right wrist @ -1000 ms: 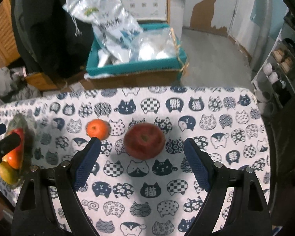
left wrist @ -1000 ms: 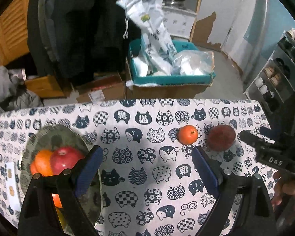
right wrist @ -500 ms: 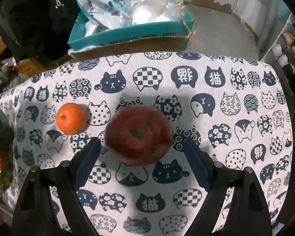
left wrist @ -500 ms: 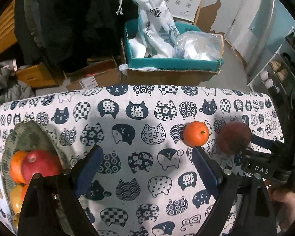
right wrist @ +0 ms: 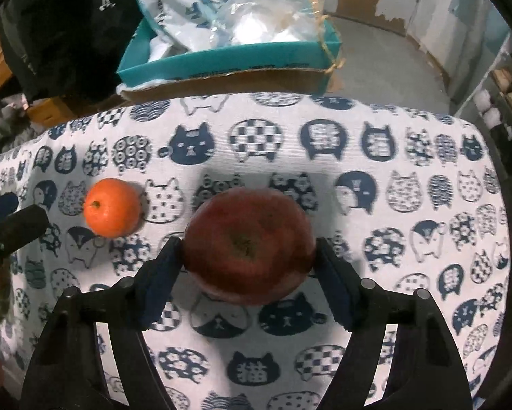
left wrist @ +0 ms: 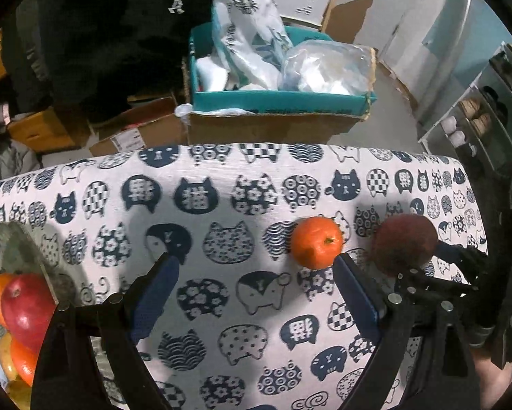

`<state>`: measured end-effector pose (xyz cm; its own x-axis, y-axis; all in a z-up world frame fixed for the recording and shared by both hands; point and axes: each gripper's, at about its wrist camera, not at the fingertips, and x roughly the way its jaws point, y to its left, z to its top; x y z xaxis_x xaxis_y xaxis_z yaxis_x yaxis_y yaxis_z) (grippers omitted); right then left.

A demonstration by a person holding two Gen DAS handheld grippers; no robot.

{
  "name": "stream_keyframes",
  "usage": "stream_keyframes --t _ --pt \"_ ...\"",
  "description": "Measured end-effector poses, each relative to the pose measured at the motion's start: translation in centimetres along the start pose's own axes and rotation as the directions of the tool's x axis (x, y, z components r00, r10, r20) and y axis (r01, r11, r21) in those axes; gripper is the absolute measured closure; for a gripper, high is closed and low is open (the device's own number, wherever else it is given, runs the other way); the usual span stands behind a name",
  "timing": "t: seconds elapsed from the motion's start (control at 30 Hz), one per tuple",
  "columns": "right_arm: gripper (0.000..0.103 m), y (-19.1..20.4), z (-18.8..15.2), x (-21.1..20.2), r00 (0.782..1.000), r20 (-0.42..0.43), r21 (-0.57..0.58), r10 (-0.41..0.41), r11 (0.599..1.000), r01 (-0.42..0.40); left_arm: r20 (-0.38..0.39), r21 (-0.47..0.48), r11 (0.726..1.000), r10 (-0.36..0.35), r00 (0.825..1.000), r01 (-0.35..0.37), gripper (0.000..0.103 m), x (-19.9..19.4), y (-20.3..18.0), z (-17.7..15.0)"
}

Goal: Organize fruits
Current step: 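Grasp the mandarin with the left tool while the right tool lifts the apple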

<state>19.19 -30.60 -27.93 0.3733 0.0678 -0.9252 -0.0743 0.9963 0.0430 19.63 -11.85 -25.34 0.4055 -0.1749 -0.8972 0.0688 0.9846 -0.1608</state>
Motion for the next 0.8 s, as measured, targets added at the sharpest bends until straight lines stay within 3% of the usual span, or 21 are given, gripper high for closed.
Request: stream_keyframes --t 0.33,0.53,0.7,0.8 --pt "0.027 -3.1 -0.5 -1.5 0.998 0.038 0.044 -0.05 0.998 0.048 -0.026 0.053 0.999 0.006 1.0 -0.005 0.01 2.5 -2.8 0.0" --pt "0.027 -3.9 -0.8 -2.0 0.998 0.044 0.066 -0.037 0.997 0.034 -0.033 0.072 0.997 0.013 0.999 -0.011 0.011 3.7 -3.5 0.2" --pt "0.027 -3.8 -0.9 -2.0 0.998 0.049 0.066 -0.026 0.998 0.023 -0.046 0.074 0.997 0.01 0.999 -0.007 0.025 4.6 -3.8 0.3" --pt "0.027 -3.7 -0.9 -2.1 0.998 0.051 0.067 -0.021 0.998 0.018 -0.051 0.082 0.997 0.016 0.999 -0.012 0.027 5.0 -4.0 0.2"
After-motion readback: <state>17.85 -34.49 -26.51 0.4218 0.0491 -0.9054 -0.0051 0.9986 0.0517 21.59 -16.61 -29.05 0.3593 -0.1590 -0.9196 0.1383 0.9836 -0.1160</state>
